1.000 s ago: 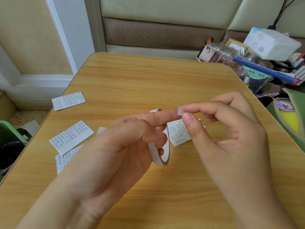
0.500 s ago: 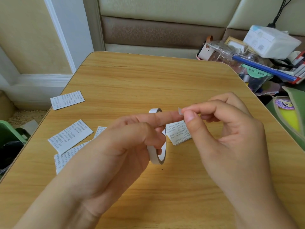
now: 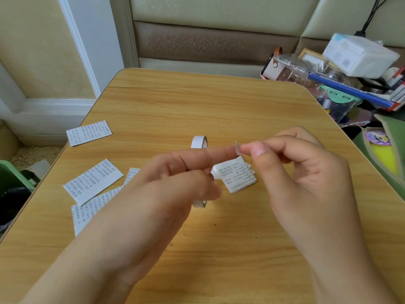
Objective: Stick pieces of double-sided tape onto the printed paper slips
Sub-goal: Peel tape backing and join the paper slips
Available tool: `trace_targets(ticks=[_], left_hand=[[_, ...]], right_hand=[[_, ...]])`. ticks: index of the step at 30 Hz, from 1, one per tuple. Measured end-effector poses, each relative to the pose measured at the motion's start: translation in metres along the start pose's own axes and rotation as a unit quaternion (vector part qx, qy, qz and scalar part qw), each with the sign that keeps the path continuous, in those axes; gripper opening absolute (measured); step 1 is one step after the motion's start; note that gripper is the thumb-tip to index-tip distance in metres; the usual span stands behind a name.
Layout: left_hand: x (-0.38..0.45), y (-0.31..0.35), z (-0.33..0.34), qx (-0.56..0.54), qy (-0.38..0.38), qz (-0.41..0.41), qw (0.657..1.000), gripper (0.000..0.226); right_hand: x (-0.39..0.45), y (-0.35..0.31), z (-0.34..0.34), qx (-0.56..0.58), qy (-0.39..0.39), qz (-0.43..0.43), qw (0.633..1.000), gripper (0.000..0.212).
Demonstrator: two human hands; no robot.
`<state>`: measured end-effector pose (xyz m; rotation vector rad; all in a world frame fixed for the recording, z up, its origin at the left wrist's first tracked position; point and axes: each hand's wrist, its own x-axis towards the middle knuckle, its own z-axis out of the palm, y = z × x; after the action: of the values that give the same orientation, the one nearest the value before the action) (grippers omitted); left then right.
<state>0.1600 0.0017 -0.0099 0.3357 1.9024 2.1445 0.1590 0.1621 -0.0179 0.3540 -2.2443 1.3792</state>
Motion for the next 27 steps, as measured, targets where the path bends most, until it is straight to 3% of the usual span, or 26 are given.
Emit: trace_targets(ticks=[9, 15, 27], left_hand=[[-0.006, -0.009, 0.004, 0.208, 0.024, 0.124, 0.97, 0.054], [-0.004, -0.014, 0.009, 0.263, 0.04, 0.169, 0.949, 0.052], [-0.004, -0.013, 0.009, 0.226, 0.029, 0.157, 0.961, 0.054]], right_hand=[[-0.002, 0.0, 0.001, -0.007, 0.027, 0.032, 0.999, 0.005], [-0.001, -0.003, 0.0, 0.002, 0.034, 0.06, 0.998, 0.007], [-0.001, -0.002, 0.001, 0.009, 0.044, 0.056, 0.997, 0.011]])
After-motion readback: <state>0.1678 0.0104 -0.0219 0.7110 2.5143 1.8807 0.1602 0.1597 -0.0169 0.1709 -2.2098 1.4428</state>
